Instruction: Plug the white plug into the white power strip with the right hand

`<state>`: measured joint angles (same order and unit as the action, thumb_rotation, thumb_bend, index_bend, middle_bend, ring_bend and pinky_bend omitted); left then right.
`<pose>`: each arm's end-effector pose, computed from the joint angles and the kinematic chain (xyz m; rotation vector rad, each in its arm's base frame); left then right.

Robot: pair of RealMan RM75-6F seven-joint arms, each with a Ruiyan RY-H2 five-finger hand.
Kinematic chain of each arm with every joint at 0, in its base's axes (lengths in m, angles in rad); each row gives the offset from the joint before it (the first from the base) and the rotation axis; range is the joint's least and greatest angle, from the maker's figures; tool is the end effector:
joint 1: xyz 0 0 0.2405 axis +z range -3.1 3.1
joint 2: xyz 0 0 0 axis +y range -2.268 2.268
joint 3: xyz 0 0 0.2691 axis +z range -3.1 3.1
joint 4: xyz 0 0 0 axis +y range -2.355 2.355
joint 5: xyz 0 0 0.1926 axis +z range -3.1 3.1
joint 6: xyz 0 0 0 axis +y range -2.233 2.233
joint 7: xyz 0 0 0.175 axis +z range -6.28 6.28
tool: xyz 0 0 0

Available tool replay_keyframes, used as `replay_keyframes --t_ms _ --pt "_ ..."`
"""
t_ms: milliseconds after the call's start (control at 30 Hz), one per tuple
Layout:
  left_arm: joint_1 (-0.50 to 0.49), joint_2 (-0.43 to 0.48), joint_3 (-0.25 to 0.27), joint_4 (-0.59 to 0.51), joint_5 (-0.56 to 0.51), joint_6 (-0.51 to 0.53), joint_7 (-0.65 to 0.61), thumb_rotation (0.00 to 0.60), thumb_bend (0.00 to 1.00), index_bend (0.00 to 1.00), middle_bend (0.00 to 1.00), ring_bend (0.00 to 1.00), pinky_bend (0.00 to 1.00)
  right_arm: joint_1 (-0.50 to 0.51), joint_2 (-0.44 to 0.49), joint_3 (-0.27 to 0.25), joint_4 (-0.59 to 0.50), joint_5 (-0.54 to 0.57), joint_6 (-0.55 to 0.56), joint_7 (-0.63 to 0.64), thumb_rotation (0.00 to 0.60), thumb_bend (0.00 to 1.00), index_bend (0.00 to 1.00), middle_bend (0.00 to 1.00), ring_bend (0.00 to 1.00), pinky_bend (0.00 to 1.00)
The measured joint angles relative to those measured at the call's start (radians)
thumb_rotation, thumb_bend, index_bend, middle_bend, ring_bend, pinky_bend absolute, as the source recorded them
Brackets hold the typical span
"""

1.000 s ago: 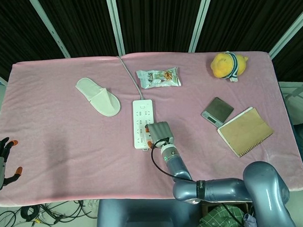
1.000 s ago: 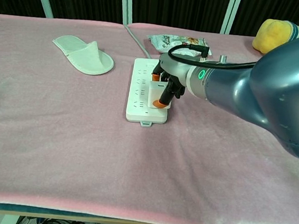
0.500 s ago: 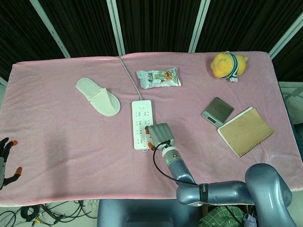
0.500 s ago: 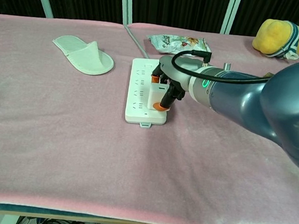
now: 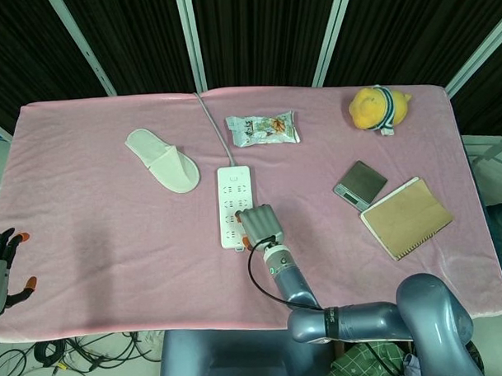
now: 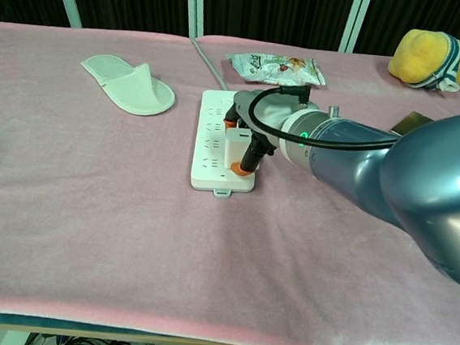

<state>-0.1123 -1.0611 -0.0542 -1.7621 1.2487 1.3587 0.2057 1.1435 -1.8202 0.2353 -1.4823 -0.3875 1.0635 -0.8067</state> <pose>-0.3319 0.2133 0.1788 -1.3248 -1.0161 -0.6479 -0.0425 -0.3775 -0.1025 1.9303 -1.0579 0.6807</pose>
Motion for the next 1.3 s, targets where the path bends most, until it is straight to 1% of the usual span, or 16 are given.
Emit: replay_keyframes --t_ms 233,500,600,667,700,733,800,833,933,967,1033,1300 --pt "-0.001 0.000 0.001 0.000 0.000 -0.002 0.000 0.600 0.33 0.13 0.03 0.00 0.00 -0.006 0.004 0.004 -0.003 0.011 -0.005 -0.019 0.600 0.37 1.00 0.79 0.73 0.46" --pt "-0.002 -0.002 0.001 -0.001 -0.001 -0.001 0.007 0.600 0.33 0.13 0.03 0.00 0.00 -0.016 0.008 -0.007 -0.021 -0.009 -0.002 -0.023 0.600 0.38 1.00 0.81 0.74 0.47" --pt "-0.002 -0.002 0.001 0.000 -0.001 0.000 0.008 0.600 0.33 0.13 0.03 0.00 0.00 -0.018 0.000 -0.012 -0.015 -0.017 -0.001 -0.027 0.600 0.38 1.00 0.81 0.74 0.47" --pt "-0.002 -0.002 0.002 -0.001 -0.001 0.000 0.008 0.600 0.33 0.13 0.03 0.00 0.00 -0.017 -0.005 -0.012 -0.010 -0.024 -0.001 -0.028 0.600 0.37 1.00 0.79 0.74 0.47" --pt "-0.002 -0.002 0.001 -0.001 -0.002 0.000 0.008 0.600 0.33 0.13 0.03 0.00 0.00 -0.017 -0.007 -0.012 -0.008 -0.028 0.000 -0.028 0.600 0.36 0.98 0.77 0.73 0.47" --pt "-0.002 -0.002 0.001 -0.001 -0.002 0.000 0.008 0.600 0.33 0.13 0.03 0.00 0.00 -0.017 -0.010 -0.011 -0.004 -0.033 0.000 -0.028 0.600 0.35 0.92 0.73 0.70 0.47" --pt "-0.003 -0.002 0.001 -0.001 -0.004 -0.001 0.008 0.600 0.33 0.13 0.03 0.00 0.00 -0.015 -0.012 -0.010 -0.003 -0.033 0.000 -0.033 0.600 0.32 0.79 0.62 0.62 0.45" --pt "-0.003 -0.002 0.001 -0.001 -0.004 -0.002 0.008 0.600 0.33 0.13 0.03 0.00 0.00 -0.015 -0.011 -0.009 -0.005 -0.025 -0.002 -0.038 0.600 0.30 0.71 0.54 0.57 0.42" --pt "-0.003 -0.001 0.001 -0.002 -0.005 -0.004 0.008 0.600 0.33 0.13 0.03 0.00 0.00 -0.012 -0.004 -0.002 -0.015 0.017 -0.006 -0.054 0.600 0.27 0.56 0.39 0.46 0.35" --pt "-0.003 0.000 0.002 -0.002 -0.005 -0.004 0.008 0.600 0.33 0.13 0.03 0.00 0.00 -0.011 -0.002 0.001 -0.019 0.031 -0.005 -0.059 0.600 0.27 0.53 0.36 0.42 0.33" --pt "-0.003 0.001 0.002 -0.003 -0.006 -0.005 0.008 0.600 0.33 0.13 0.03 0.00 0.00 -0.010 0.003 0.009 -0.028 0.060 -0.005 -0.066 0.600 0.27 0.50 0.32 0.39 0.31" --pt "-0.004 0.001 0.002 -0.006 -0.009 -0.005 0.013 0.600 0.33 0.13 0.03 0.00 0.00 -0.011 0.032 0.039 -0.058 0.128 -0.028 -0.062 0.600 0.25 0.38 0.23 0.33 0.26"
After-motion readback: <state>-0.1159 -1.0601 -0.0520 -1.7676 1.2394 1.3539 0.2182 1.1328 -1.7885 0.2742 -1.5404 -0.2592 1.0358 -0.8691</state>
